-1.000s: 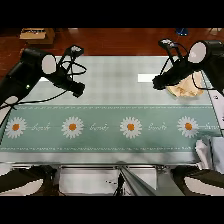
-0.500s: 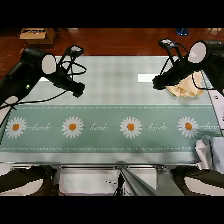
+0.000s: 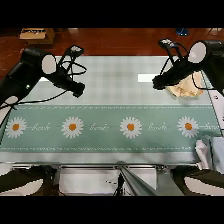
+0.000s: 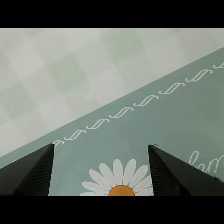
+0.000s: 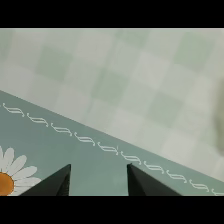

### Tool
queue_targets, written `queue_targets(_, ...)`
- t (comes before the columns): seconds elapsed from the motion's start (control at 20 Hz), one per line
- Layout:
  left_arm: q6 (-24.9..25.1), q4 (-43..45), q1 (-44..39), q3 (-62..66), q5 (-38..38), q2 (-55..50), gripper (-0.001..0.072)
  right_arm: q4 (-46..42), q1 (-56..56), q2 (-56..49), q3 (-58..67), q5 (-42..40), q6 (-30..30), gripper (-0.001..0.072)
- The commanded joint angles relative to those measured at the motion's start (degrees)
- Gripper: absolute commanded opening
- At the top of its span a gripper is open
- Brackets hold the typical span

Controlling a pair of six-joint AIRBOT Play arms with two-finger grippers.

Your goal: Fold the shirts.

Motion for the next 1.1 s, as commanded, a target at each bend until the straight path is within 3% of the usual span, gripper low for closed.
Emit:
queue_targets(0.0,0.02,-0.02,-0.04,0.02,0.11,-0.26,0.0716,0.22,0.04,-0.02,0.04,-5.07,0.00,0.0429)
queue_targets(0.15,0.04,-0.02,-0.04,0.02,0.20,-1.53,0.0716,-7.89,0.04,-0.02,0.07,-16.83,1.33,0.0429)
queue_targets(0.35,0.02,0.55,0.00,0.02,-0.44,-2.45,0.0720,-33.00,-4.63,-0.55,0.07,-30.91,27.50,0.0429)
queue_targets(0.45,0.09,0.90,0.00,0.04,-0.46,-2.25,0.0720,-33.03,-10.86,-1.66,0.07,-32.28,31.08,0.0429)
queue_targets(0.55,0.28,0.94,0.00,0.04,-1.14,-1.92,0.0720,-29.07,-17.79,-3.19,0.07,-30.97,31.10,0.0433)
queue_targets(0.6,0.26,0.94,0.00,0.04,-1.36,-1.68,0.0720,-26.25,-21.00,-4.00,0.07,-30.40,31.06,0.0477)
queue_targets(0.65,0.24,0.94,0.00,0.04,-1.55,-1.62,0.0720,-22.58,-24.33,-4.98,0.07,-30.29,30.99,0.0586)
queue_targets(0.85,0.20,0.92,0.00,0.04,-3.28,-1.66,0.0720,-6.43,-34.16,-9.31,0.07,-30.08,23.08,0.0595)
queue_targets(1.05,-0.02,0.90,0.00,0.04,-5.57,-1.66,0.0720,5.53,-36.68,-14.67,0.07,-29.92,14.14,0.0595)
